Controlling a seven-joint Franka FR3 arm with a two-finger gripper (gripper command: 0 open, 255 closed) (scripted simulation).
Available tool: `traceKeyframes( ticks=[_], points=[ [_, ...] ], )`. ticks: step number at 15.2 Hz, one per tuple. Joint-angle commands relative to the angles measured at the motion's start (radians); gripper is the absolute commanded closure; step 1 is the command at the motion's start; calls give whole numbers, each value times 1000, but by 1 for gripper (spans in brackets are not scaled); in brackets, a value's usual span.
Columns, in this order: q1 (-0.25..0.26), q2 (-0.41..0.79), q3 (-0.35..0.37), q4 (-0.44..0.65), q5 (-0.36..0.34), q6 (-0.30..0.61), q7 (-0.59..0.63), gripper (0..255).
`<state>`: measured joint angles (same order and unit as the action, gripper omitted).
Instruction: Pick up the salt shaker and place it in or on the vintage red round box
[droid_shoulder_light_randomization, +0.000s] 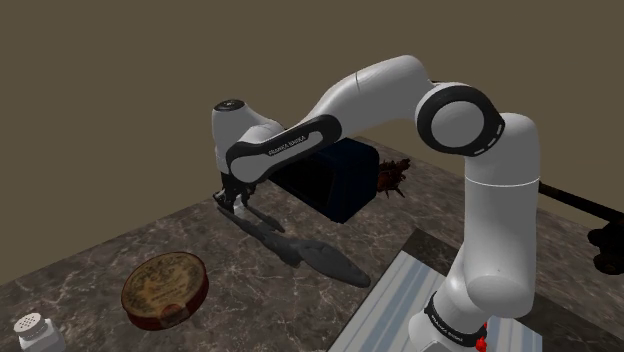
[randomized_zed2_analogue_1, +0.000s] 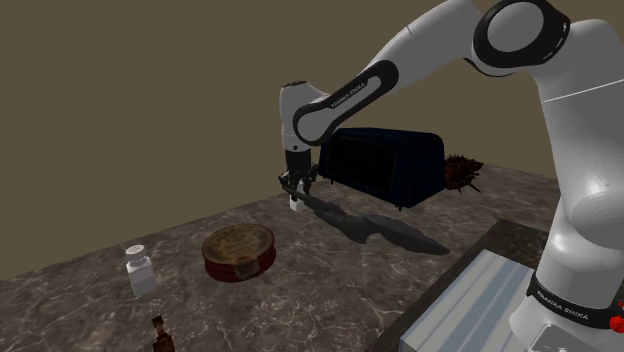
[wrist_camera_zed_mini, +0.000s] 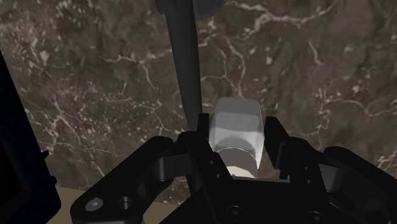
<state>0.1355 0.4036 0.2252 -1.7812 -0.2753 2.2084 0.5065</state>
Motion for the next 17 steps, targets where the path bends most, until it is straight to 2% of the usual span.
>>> traceKeyframes(
  ticks=[1, 17],
  points=[
    [0, 1, -1, 0, 0, -2, 0, 255],
    [-6, -82, 16, 100, 42, -180, -45, 255]
  ],
)
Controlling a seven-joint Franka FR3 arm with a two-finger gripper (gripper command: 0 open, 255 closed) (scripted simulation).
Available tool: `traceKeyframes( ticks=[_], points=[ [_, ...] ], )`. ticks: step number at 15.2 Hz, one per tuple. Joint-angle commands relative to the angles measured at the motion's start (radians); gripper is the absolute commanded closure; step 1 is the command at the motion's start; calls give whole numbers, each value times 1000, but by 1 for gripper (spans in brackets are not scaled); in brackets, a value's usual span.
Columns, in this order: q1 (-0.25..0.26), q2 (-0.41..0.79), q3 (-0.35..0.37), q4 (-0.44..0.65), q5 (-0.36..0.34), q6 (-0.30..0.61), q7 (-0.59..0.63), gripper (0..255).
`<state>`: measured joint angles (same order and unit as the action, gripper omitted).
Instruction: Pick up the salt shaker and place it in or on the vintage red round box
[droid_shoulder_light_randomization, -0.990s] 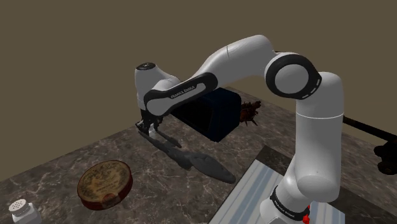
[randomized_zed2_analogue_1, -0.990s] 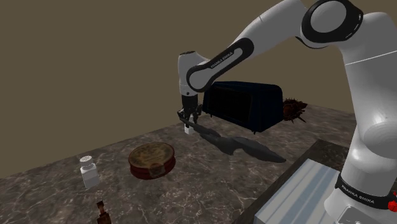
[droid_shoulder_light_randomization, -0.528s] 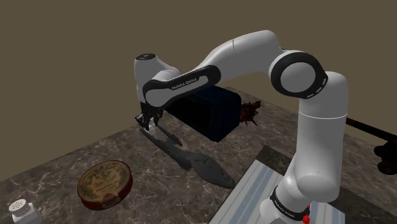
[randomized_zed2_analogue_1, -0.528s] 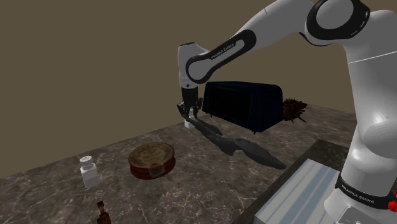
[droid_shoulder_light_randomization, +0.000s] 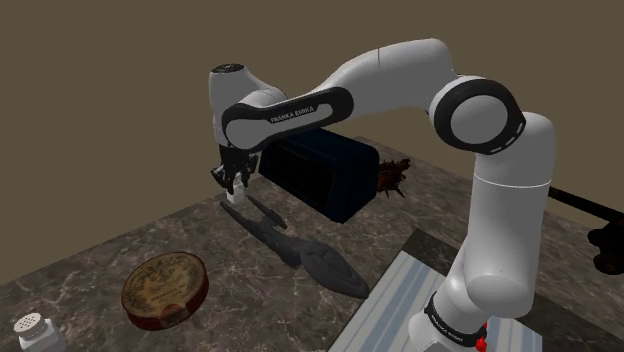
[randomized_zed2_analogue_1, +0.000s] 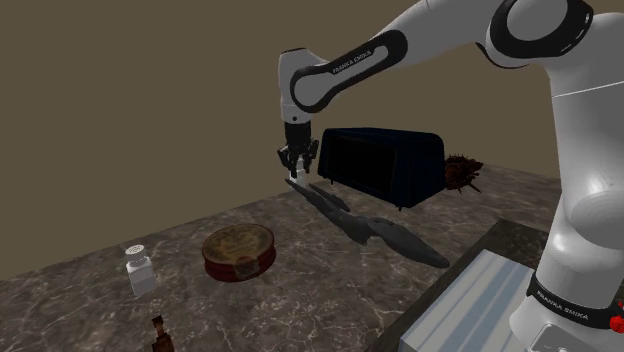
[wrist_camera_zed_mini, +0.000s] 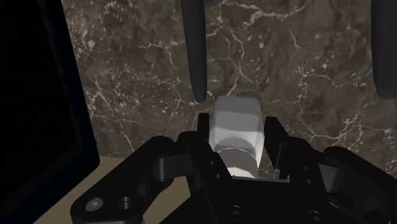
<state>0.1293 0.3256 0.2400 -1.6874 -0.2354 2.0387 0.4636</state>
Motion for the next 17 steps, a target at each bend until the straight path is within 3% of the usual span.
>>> traceKeyframes(
  ticks=[1, 8, 17],
  points=[
    [0, -7, 1, 15, 4, -22, -5, 255],
    [0, -25, 5, 71, 14, -95, -19, 255],
    [132, -16, 68, 99, -10, -146, 174, 255]
  ],
)
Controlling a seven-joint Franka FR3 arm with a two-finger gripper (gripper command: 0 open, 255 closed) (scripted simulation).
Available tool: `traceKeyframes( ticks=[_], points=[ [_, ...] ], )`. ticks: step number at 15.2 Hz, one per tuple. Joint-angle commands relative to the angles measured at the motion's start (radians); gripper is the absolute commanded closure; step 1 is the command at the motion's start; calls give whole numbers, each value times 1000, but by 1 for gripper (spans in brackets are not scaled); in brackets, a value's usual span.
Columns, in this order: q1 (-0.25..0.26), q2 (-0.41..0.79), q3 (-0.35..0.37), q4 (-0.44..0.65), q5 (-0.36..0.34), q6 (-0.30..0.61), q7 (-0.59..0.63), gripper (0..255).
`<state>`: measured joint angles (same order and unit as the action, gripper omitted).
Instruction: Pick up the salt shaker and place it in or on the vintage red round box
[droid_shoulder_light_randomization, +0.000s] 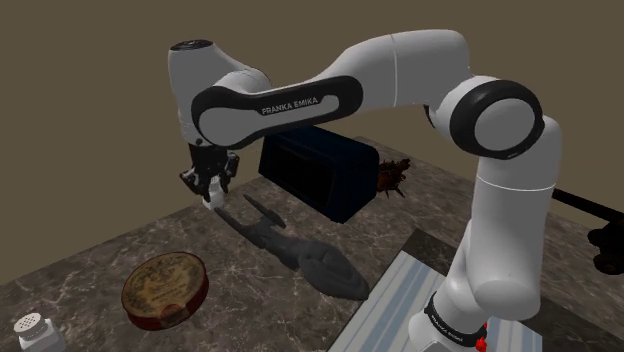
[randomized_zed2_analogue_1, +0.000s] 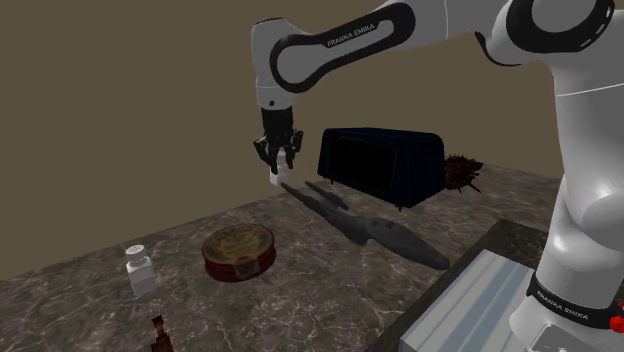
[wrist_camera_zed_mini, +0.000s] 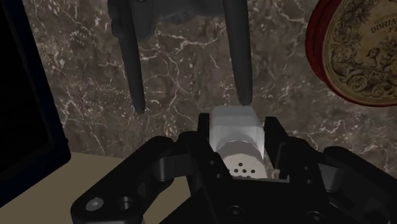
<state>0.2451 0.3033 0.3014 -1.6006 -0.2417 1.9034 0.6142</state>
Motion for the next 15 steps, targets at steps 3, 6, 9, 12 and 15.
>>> traceKeyframes(
  ticks=[3, 6, 9, 12, 15],
  points=[
    [64, 27, 27, 46, -15, -36, 87, 255],
    [115, 57, 45, 92, -29, -65, 150, 255],
    [170, 95, 60, 153, -44, -100, 211, 255],
    [243, 158, 75, 250, -67, -151, 283, 255],
    [240, 160, 73, 213, -70, -113, 289, 255]
  ],
)
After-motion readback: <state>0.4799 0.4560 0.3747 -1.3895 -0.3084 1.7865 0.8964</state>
